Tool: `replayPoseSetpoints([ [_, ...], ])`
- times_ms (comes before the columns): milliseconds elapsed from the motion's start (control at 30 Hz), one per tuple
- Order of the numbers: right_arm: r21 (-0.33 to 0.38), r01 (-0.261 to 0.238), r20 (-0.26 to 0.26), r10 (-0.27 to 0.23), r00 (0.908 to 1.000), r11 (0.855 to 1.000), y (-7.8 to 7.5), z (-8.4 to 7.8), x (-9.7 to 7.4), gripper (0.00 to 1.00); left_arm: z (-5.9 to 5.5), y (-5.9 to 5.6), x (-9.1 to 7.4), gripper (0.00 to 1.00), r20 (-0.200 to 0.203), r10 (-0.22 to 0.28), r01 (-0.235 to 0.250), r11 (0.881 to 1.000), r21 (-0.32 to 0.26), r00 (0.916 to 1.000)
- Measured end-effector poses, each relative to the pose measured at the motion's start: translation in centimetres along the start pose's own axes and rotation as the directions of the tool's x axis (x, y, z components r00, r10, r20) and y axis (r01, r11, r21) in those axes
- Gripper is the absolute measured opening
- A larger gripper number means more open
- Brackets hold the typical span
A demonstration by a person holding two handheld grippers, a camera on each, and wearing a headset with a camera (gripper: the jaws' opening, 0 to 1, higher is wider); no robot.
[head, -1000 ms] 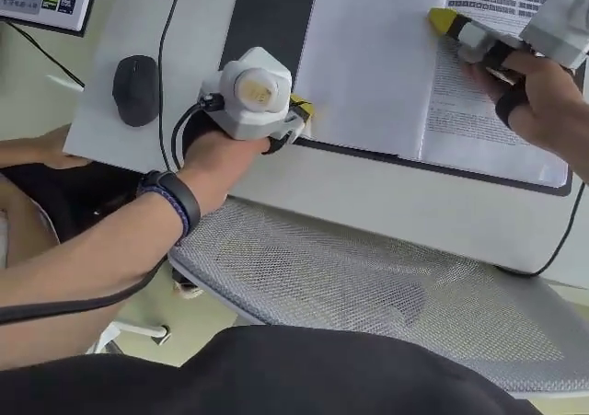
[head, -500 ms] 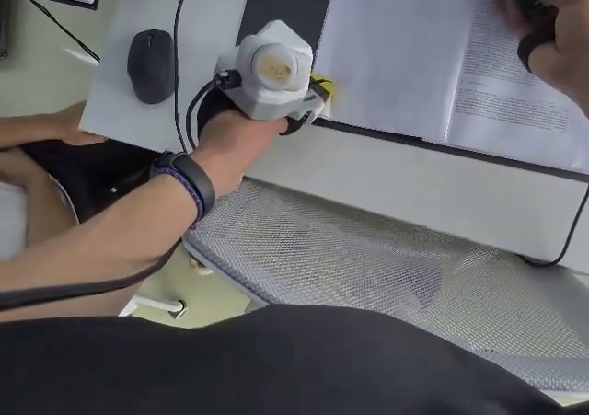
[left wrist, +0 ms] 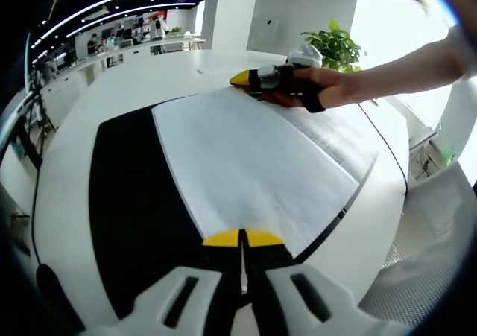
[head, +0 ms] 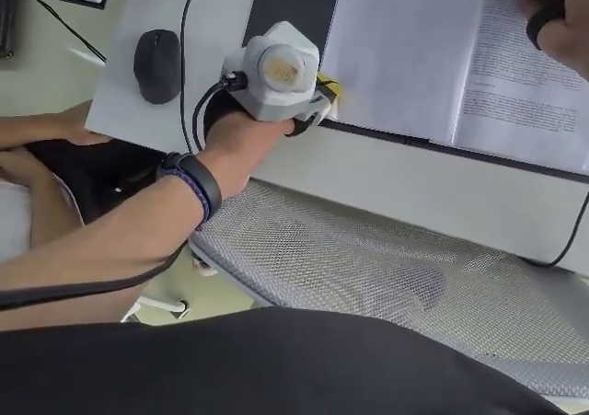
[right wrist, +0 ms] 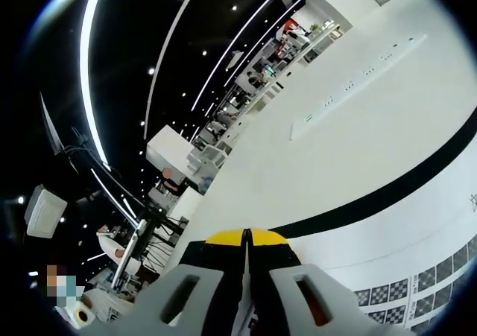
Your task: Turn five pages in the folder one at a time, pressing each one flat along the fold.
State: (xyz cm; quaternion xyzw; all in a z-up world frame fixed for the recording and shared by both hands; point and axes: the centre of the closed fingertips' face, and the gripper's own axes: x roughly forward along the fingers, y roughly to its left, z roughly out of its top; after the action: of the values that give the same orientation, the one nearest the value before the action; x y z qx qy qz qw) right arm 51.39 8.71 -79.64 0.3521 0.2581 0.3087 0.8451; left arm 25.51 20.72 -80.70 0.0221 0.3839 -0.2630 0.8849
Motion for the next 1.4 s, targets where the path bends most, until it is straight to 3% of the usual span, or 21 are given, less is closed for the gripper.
replayPoseSetpoints([
  [200,-0.012,-0.023,-0.039,0.023,0.9990,1.000,0.2,-1.1,-1.1,0.00,0.0,0.0,0.0,0.00,0.004,0.003,-0.002,1.000,-0.008,1.0000],
  [367,-0.034,-0.057,-0.083,0.054,0.9951,0.998,1.3,-3.2,-3.1,0.00,0.0,0.0,0.0,0.00,0.014,0.002,-0.002,1.000,-0.016,0.9999],
  [633,-0.048,-0.143,-0.155,0.134,0.9788,0.989,2.8,-6.2,-6.5,0.00,-0.1,-0.1,0.0,0.00,0.017,0.000,0.000,1.000,-0.022,0.9999],
  [933,-0.066,-0.215,-0.222,0.196,0.9551,0.974,4.9,-10.3,-10.7,0.00,-0.1,-0.2,0.0,0.00,0.030,0.006,-0.006,1.000,-0.028,0.9995],
  [1167,-0.080,-0.262,-0.295,0.228,0.9277,0.962,6.2,-13.1,-13.6,0.00,0.0,-0.3,-0.1,0.00,0.030,0.003,-0.002,1.000,-0.020,0.9995],
  [1200,-0.082,-0.274,-0.312,0.237,0.9202,0.958,6.5,-13.6,-14.2,0.00,0.0,-0.4,-0.1,0.00,0.030,0.003,-0.002,1.000,-0.019,0.9995],
  [1400,-0.083,-0.286,-0.330,0.244,0.9118,0.955,7.5,-15.6,-16.4,0.00,0.0,-0.5,-0.2,0.00,0.040,0.008,-0.007,1.000,-0.021,0.9992],
])
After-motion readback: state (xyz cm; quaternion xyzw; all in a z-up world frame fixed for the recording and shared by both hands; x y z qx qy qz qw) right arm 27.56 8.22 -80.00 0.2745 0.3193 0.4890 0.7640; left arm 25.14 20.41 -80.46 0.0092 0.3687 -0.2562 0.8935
